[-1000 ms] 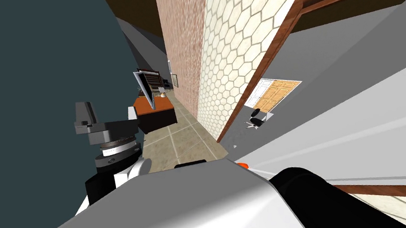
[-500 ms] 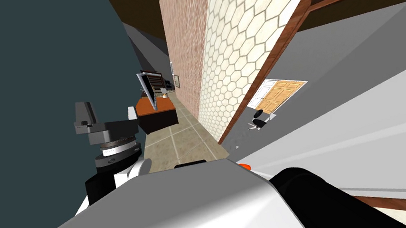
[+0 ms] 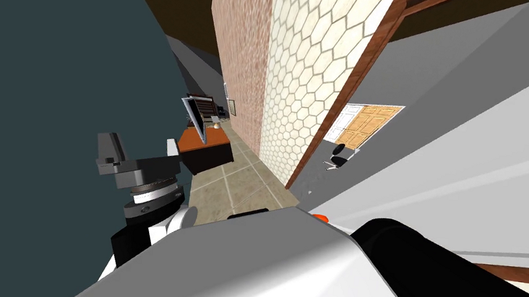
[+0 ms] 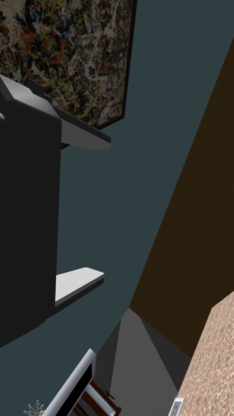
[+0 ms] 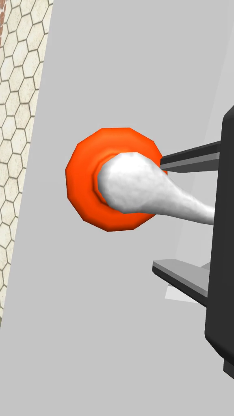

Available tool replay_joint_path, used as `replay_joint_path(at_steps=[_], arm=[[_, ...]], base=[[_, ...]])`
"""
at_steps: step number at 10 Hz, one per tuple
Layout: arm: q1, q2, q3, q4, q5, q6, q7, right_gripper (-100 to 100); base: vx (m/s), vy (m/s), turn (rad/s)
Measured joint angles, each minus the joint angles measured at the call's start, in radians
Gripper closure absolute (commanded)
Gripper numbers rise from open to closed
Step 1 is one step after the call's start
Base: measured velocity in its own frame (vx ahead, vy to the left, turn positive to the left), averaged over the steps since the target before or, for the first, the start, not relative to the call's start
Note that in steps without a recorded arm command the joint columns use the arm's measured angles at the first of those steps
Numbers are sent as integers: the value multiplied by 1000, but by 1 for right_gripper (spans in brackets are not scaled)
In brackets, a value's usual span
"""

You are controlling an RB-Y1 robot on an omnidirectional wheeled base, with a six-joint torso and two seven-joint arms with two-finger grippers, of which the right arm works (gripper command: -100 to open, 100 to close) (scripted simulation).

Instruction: Pull the door open

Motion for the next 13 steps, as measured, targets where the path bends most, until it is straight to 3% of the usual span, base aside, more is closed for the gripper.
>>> replay_joint_path(at_steps=[1, 2, 4, 5, 6, 8, 9, 13], arm=[[32, -7, -5, -56, -6, 27, 2, 100], [-3, 0, -2, 12, -3, 2, -4, 100], [15, 2, -3, -25, -4, 14, 5, 100], [-20, 9, 2, 44, 0, -14, -2, 100], [20, 0, -2, -32, -3, 12, 2, 100], [5, 3, -2, -4, -3, 5, 0, 100], [7, 1, -2, -17, -3, 13, 1, 100], [5, 42, -44, -3, -35, 1, 19, 100]], base=[[13, 5, -19], [-10, -7, -11], [-10, -10, -2], [-2, -2, 22], [6, 5, 1], [-5, 3, -9], [-43, -3, -60], [-72, -8, -24]])
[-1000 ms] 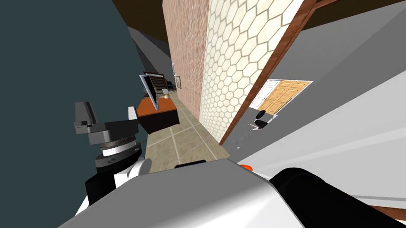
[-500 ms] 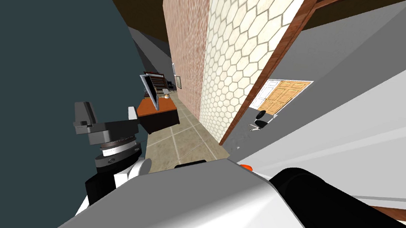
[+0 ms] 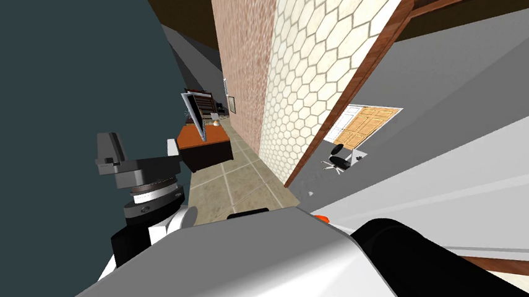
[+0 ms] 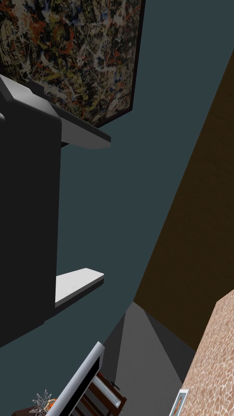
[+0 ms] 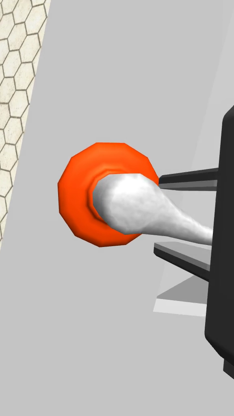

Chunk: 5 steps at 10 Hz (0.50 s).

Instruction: Pull the door open

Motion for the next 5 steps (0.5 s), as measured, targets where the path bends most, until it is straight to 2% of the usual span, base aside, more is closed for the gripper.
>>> replay_joint_path(at_steps=[2, 3, 4, 5], arm=[[5, 27, -7, -2, -5, -20, 10, 100], [-8, 44, -9, 27, -6, -46, 13, 100], [11, 61, -13, -8, -9, -49, 24, 100], [12, 71, -12, -13, -9, -55, 31, 100]], base=[[-122, -31, 10], [-183, -43, 27], [-159, -32, 11], [-68, -9, -9]])
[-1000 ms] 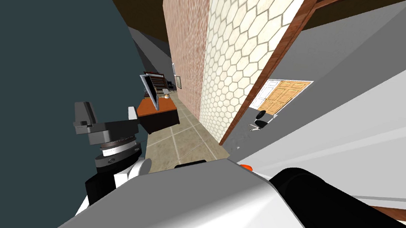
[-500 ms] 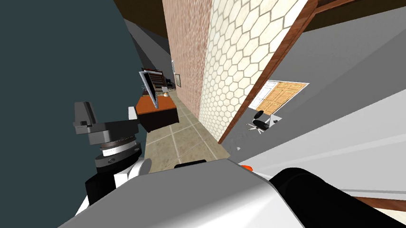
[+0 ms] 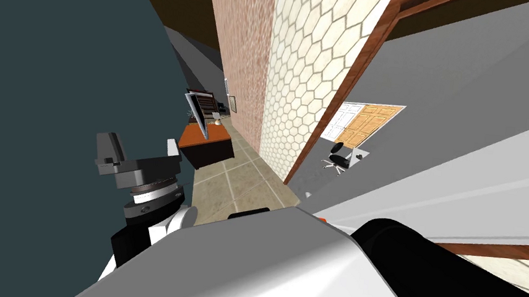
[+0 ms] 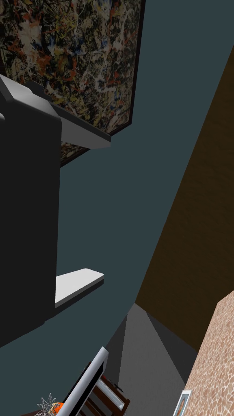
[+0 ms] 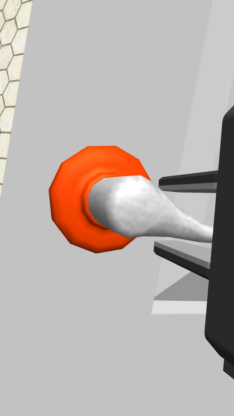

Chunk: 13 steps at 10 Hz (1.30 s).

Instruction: Pull the door open

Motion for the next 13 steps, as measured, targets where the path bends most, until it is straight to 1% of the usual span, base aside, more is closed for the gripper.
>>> replay_joint_path(at_steps=[1, 3, 4, 5, 6, 7, 9, 11, 12, 13], arm=[[-9, 4, 1, 20, 1, -12, -1, 100], [-17, 23, -1, 39, -1, -43, 0, 100], [-17, 27, 2, 39, 1, -47, 0, 100], [-14, 25, 2, 38, 1, -38, 0, 100], [-16, 22, 0, 48, 0, -31, -1, 100], [-3, 18, -2, 25, -1, -11, 1, 100], [2, 8, -7, 20, -4, 16, 4, 100], [-11, 3, -8, 48, -3, 24, -1, 100], [-30, 3, -7, 88, -3, 13, -6, 100], [-8, 1, -7, 56, -3, 29, -2, 100]], base=[[-106, -19, 15], [-120, -26, 19], [77, 22, 22], [125, 28, 8], [137, 18, 9], [131, 24, 36], [151, 9, 47], [64, 15, 33], [18, 11, 9], [-9, -1, -9]])
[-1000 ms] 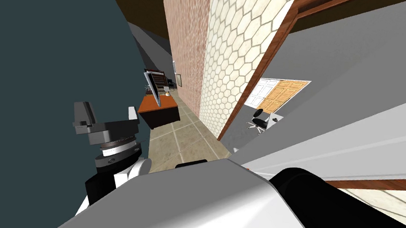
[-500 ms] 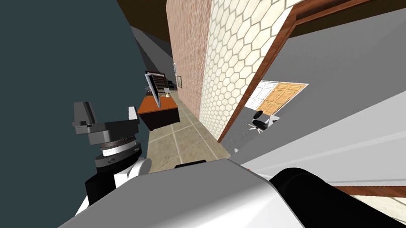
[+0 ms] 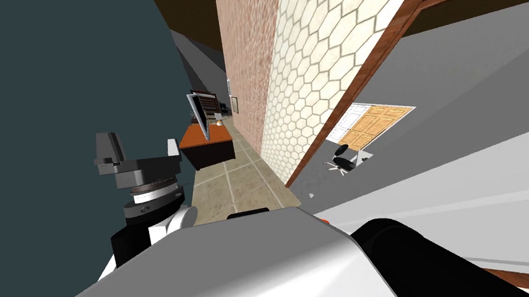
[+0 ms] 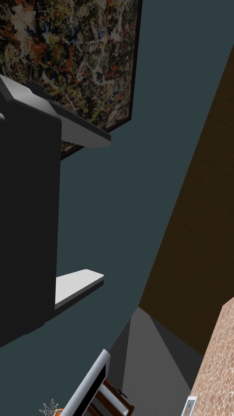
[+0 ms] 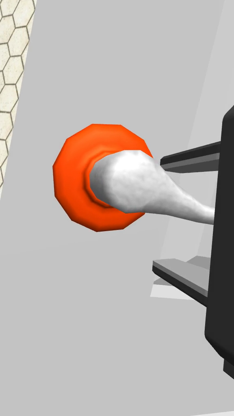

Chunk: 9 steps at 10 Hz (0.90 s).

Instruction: Pull the door open

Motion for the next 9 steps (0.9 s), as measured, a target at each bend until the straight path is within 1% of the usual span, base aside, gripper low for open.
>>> replay_joint_path(at_steps=[1, 2, 3, 4, 5, 6, 7, 8, 9], arm=[[11, -1, 0, -25, 0, 14, 4, 100], [12, -2, 2, -26, 3, 18, 7, 100], [-1, -2, 6, 4, 7, 5, 5, 100], [37, -9, 7, -74, 8, 33, 9, 100], [5, -5, 9, -14, 11, 12, 4, 100], [4, -6, 9, -9, 10, 5, 1, 100], [-16, -4, 9, 25, 11, -5, -1, 100], [6, -4, 8, -7, 10, 10, 5, 100], [5, -2, 9, -1, 10, 8, 7, 100]], base=[[-17, 8, 118], [-44, -6, 147], [-53, -13, 43], [-15, 5, -20], [-7, 15, -20], [-5, 2, -10], [19, -1, 15], [17, -1, -10], [-2, 6, -11]])
